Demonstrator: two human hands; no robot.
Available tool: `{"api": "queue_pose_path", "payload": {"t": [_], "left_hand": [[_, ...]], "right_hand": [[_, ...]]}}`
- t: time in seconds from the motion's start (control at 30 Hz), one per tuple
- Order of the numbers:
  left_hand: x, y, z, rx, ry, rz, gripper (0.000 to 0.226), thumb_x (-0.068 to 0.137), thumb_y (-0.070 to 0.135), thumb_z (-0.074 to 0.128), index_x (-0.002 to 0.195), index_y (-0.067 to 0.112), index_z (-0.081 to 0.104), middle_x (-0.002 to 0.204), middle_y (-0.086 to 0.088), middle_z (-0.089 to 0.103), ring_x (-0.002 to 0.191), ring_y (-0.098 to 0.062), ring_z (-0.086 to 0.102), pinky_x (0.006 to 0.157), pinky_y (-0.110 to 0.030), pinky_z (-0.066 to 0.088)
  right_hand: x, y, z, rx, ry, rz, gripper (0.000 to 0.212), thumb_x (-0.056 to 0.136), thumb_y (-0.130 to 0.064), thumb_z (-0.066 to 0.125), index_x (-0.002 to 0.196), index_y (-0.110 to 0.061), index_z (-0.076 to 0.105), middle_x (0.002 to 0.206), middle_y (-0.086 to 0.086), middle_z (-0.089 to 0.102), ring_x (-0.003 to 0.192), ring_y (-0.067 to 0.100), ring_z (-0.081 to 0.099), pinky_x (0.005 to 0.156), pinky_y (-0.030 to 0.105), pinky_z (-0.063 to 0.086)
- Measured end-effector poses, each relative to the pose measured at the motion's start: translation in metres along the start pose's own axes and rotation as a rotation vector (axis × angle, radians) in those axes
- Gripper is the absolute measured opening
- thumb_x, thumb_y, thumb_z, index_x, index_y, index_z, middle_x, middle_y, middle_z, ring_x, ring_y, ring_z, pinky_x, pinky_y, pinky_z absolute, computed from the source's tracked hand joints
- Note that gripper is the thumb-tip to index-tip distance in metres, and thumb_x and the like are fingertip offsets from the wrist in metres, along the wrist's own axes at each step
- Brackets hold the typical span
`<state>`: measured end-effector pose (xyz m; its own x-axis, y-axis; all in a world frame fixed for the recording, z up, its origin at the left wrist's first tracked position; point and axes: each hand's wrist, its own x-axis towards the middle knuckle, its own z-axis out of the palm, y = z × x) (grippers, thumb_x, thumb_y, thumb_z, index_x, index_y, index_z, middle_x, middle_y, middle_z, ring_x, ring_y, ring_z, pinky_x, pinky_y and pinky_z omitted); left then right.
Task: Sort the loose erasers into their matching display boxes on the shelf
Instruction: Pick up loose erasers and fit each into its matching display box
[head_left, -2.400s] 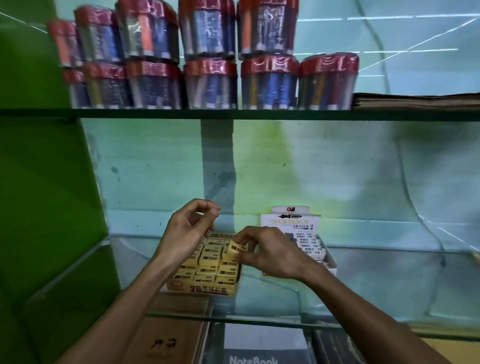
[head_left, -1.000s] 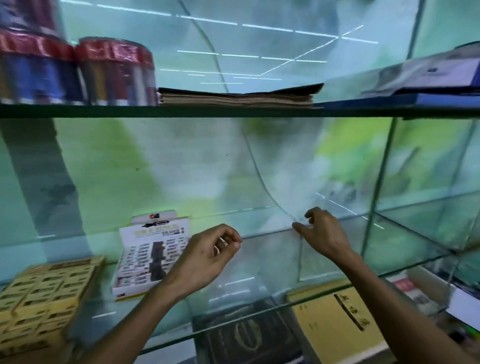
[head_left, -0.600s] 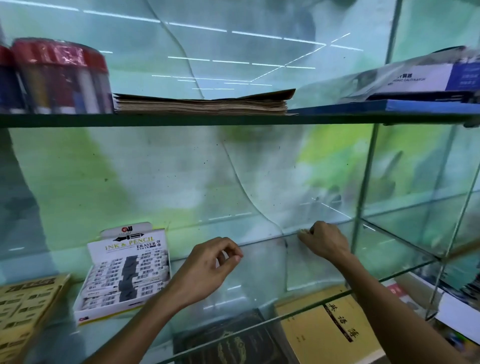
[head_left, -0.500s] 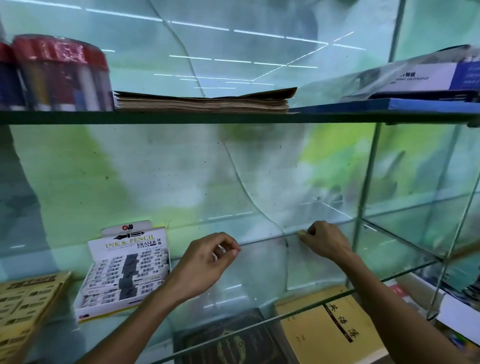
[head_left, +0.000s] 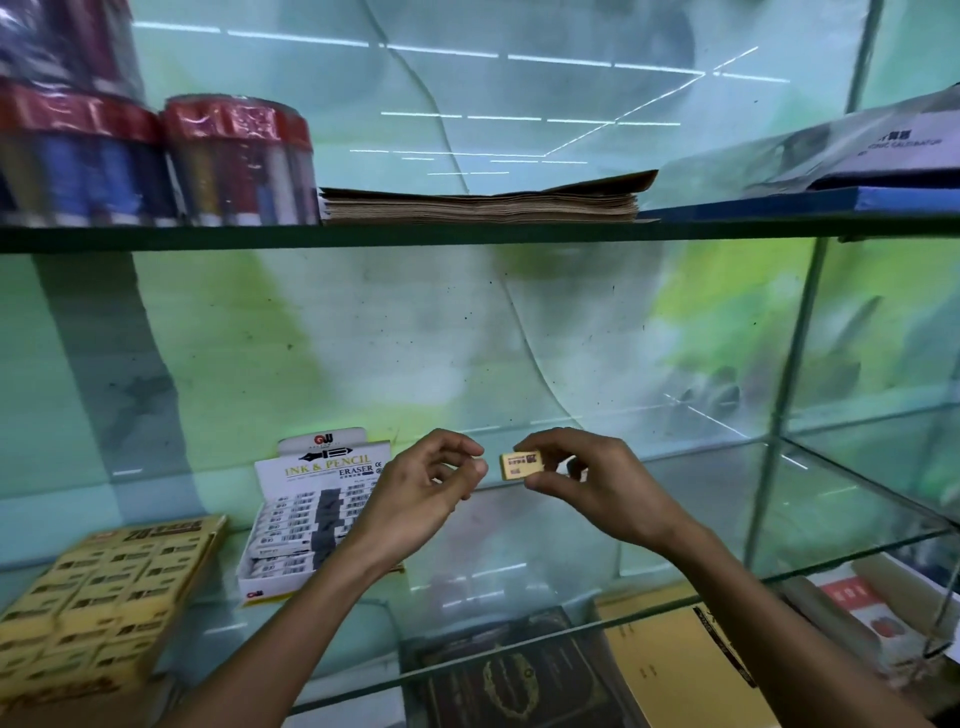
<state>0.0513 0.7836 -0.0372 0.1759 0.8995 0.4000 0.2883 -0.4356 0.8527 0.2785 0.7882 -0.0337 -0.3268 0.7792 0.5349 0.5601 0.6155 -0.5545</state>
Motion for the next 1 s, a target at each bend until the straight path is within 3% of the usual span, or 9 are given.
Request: {"api": "queue_pose_path", "payload": {"t": [0.23,0.43,0.6,0.83,1.0], "left_hand": [[-0.011,0.002,-0.018,-0.005,0.010,-0.002,0.012,0.089,0.023,0.070,0.100,0.026,0.065,0.088,0.000,0.071,0.074,-0.011,0.066,0.069,-0.030,0.051],[-0.020,0.003,-0.033,-0.061,0.005,-0.005,0.021,0.090,0.015,0.068,0.101,0.033,0.064,0.085,-0.004,0.072,0.073,-0.015,0.062,0.071,-0.035,0.049],[-0.027,0.009,-0.042,-0.044,-0.024,0.025,0.035,0.091,0.007,0.064,0.110,0.037,0.064,0.081,-0.003,0.069,0.069,-0.013,0.059,0.069,-0.032,0.047],[-0.029,0.006,-0.046,-0.093,0.021,-0.037,0.025,0.088,0.004,0.065,0.101,0.024,0.058,0.075,-0.006,0.070,0.061,-0.016,0.057,0.064,-0.039,0.042],[-0.026,0.002,-0.045,-0.129,0.125,-0.073,0.015,0.090,0.016,0.068,0.095,0.018,0.054,0.072,-0.007,0.071,0.060,-0.015,0.057,0.064,-0.036,0.043]], "right_hand": [[0.006,-0.025,0.023,0.008,-0.043,-0.099,0.029,0.085,-0.021,0.074,0.113,-0.025,0.068,0.098,-0.013,0.069,0.087,0.007,0.061,0.069,0.023,0.048],[0.011,-0.039,0.037,0.266,0.001,0.063,0.034,0.085,-0.016,0.074,0.112,-0.030,0.060,0.090,-0.006,0.071,0.087,0.009,0.065,0.079,0.031,0.054],[0.014,-0.046,0.048,0.364,0.016,0.106,0.026,0.085,-0.014,0.073,0.103,-0.027,0.060,0.088,-0.001,0.071,0.084,0.010,0.066,0.077,0.030,0.054],[0.010,-0.057,0.057,0.425,0.036,0.115,0.017,0.089,-0.014,0.069,0.101,-0.025,0.063,0.086,0.000,0.071,0.081,0.021,0.066,0.078,0.036,0.053],[0.003,-0.064,0.061,0.321,0.048,0.047,0.019,0.086,-0.021,0.072,0.105,-0.022,0.068,0.100,-0.011,0.070,0.089,0.008,0.065,0.077,0.030,0.054]]}}
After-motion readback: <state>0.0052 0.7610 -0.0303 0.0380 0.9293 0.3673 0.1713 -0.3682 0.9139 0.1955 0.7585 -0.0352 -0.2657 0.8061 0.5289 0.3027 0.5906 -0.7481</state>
